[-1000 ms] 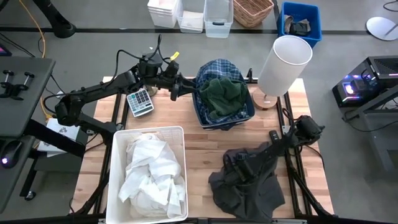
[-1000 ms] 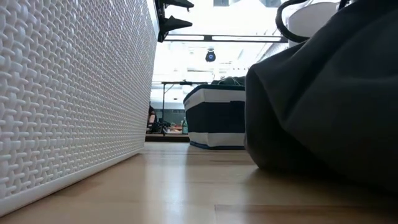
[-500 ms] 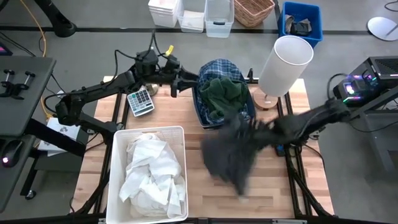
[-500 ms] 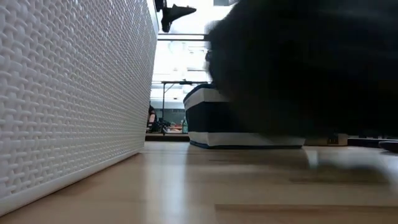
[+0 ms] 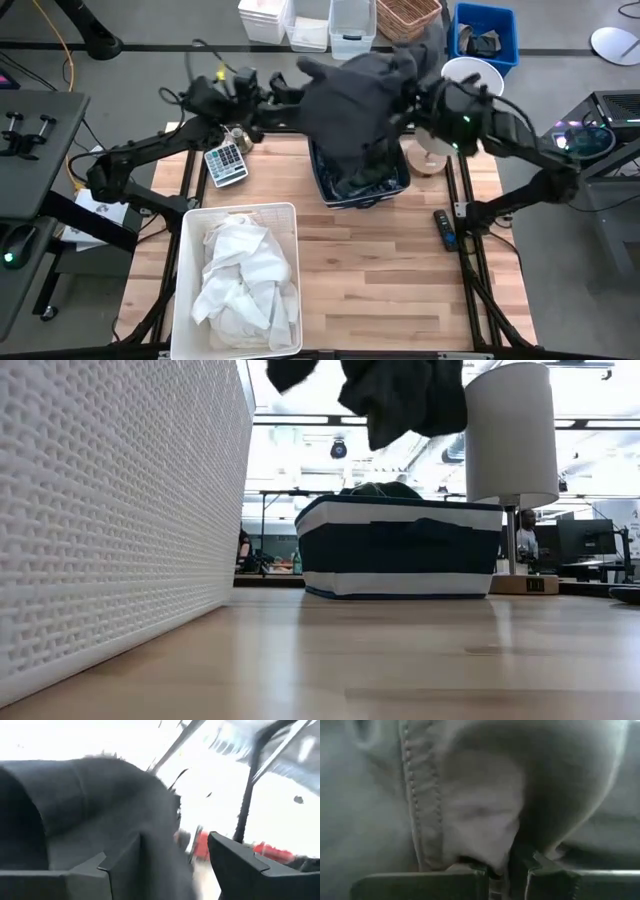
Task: Sort clothes
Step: Put the black pants into the blue bin
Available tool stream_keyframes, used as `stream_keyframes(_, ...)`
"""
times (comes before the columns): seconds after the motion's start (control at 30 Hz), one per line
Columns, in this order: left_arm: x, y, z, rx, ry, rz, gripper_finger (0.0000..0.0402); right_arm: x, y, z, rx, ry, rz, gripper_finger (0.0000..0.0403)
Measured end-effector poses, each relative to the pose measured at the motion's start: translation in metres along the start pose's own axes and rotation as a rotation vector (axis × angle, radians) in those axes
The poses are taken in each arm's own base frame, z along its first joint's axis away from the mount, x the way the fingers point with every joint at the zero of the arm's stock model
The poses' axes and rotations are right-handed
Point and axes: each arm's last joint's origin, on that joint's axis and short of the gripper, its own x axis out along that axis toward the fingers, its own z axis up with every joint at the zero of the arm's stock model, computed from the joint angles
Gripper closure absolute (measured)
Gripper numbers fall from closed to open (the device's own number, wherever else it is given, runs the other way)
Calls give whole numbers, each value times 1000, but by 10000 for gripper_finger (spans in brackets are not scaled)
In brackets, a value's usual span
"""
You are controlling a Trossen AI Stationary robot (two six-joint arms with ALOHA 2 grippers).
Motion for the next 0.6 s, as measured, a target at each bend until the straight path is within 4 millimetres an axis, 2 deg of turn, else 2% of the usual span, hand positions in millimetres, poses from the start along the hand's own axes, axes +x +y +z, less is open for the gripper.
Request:
stream_keyframes(0.07, -2, -7, 10, 13, -69, -43, 182, 22, -3, -7, -42, 52, -64, 378)
stream_keyframes(0.2, -9, -25, 30, 27, -180, -123, 182, 73, -6, -39, -151, 242, -179, 378)
stream_keyframes(0.37, -22, -49, 51, 70, -274, -196, 182, 128, -4, -71, -236, 378, -207, 378)
stream_keyframes(0.5, -31, -63, 63, 92, -303, -217, 182, 164, 3, -125, -300, 561, -149, 378)
stream_keyframes(0.6, -37, -71, 69, 100, -313, -224, 182, 171, 3, -177, -317, 750, -95, 378)
